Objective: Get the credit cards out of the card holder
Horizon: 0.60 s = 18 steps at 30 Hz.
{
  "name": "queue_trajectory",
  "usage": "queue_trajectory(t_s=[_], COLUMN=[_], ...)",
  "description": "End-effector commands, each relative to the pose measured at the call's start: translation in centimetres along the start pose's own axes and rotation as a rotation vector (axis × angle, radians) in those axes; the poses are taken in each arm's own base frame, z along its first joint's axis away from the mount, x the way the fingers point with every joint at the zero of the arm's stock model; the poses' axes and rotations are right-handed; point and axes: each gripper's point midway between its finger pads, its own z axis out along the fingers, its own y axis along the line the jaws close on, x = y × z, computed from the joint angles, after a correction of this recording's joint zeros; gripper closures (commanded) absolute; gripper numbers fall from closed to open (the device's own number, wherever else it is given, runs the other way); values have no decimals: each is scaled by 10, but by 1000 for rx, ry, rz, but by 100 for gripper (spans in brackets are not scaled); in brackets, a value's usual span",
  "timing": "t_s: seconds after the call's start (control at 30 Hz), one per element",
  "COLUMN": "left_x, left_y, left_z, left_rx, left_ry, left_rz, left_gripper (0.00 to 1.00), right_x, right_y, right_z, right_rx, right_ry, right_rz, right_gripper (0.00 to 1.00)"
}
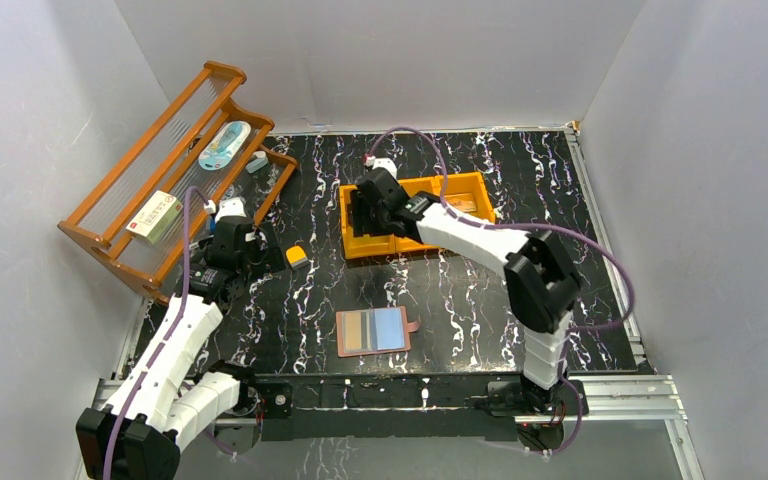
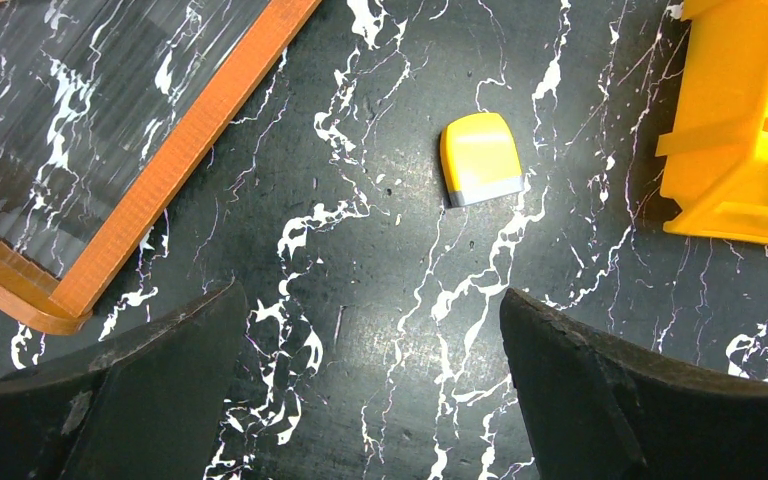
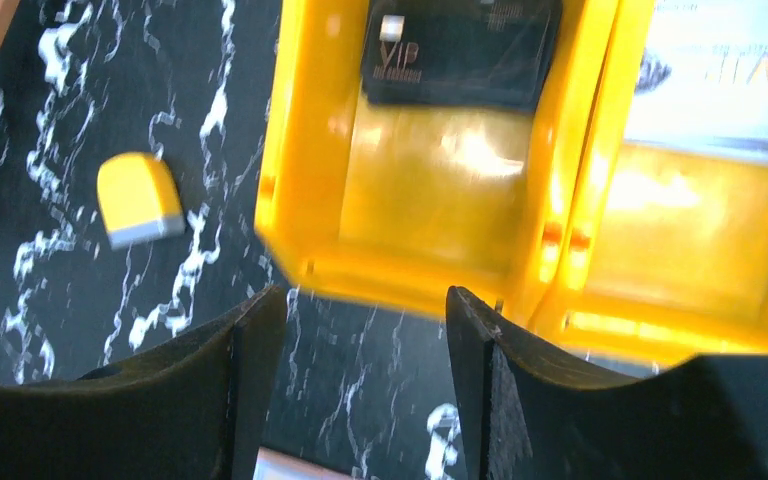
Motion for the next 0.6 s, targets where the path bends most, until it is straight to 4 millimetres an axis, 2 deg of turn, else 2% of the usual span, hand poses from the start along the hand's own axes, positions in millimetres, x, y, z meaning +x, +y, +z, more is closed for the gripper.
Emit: queue_trajectory(t_s=[0.0,0.13,0.3,0.4,0.57], left_x=[0,1,-2,-3,-7], left_y=[5,6,10,15,26], left_z=[-1,0,-2,-5,-12], left_rx=[-21,-29,-50,-76,-128], left_ry=[6,9,0,-12,-38], left_rz=[10,12,8,-1,-29], left_gripper=[2,2,2,2,2], right_x=[15,66,131,158,184], right_y=[19,33,53,64,65], right_z=[-48,-74,-85,-86,-79], right_rx=[-58,-81,-64,-50,43], right_ry=[-38,7,88,119,130], right_rz=[27,37,-3,-44,-93], right_gripper=[32,32,30,29,24])
